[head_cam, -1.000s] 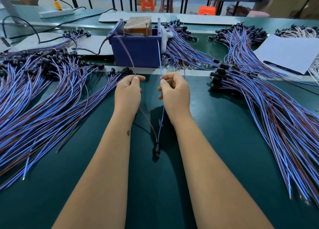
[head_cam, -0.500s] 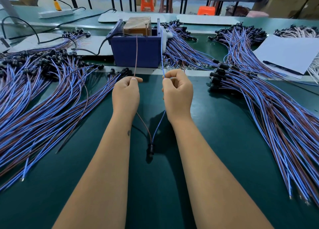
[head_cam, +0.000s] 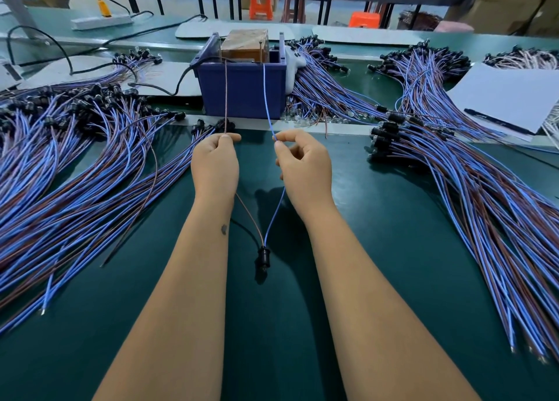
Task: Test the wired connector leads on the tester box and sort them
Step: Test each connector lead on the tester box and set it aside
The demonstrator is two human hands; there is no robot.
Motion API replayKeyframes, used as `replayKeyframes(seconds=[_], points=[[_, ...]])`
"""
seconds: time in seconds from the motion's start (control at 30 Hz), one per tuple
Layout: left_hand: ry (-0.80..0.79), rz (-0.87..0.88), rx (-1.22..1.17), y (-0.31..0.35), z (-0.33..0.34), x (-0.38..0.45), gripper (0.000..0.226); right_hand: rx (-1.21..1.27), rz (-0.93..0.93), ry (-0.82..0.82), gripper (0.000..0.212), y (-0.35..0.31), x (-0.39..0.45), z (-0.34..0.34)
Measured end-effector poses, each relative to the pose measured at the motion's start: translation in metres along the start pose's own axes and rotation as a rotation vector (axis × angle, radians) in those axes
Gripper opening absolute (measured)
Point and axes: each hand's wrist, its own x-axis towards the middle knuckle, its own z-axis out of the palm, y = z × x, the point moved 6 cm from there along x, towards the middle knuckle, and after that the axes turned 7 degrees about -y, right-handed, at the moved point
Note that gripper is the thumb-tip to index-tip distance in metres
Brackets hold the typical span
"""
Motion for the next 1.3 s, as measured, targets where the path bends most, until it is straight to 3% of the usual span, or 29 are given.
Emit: replayKeyframes(seconds=[0.57, 1.3], points=[[0.039, -0.068, -0.209, -0.009, -0.004, 0.008, 0.029, 0.019, -0.048, 0.01, 0.014, -0.003, -0.001, -0.001], [0.067, -0.063, -0.25, -0.009, -0.006, 0.008, 0.032, -0.006, -0.03, 0.039, 0.014, -0.002, -0.001, -0.004]])
